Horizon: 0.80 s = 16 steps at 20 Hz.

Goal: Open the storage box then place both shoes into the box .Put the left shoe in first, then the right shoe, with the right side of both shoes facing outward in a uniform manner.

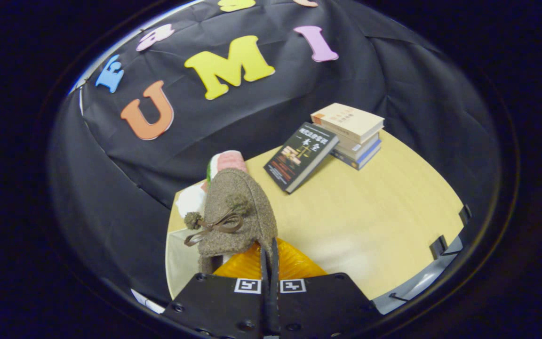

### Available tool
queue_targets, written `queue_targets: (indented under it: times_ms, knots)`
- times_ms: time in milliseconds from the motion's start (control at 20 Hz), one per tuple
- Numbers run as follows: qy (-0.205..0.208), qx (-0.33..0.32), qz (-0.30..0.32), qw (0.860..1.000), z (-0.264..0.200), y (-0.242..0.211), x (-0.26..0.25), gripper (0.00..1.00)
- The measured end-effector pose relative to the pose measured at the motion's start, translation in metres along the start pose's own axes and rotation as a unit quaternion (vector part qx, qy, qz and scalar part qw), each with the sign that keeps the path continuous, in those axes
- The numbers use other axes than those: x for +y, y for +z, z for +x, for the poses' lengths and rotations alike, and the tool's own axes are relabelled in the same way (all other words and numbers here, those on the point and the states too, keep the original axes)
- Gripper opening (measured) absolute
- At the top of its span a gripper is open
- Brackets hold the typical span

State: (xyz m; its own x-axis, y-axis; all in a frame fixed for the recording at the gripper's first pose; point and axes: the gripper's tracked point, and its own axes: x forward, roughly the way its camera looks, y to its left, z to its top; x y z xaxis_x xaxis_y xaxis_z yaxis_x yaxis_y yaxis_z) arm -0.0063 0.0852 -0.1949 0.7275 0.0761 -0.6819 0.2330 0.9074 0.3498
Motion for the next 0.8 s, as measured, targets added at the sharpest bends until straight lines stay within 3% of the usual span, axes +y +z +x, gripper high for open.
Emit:
queue_targets:
  times_ms: [350, 800]
  knots:
    - [-0.023, 0.015, -0.040, 0.999, 0.041, -0.056, 0.088, 0.00]
    - [-0.116, 0.019, -0.151, 0.982, 0.092, -0.111, 0.086, 0.00]
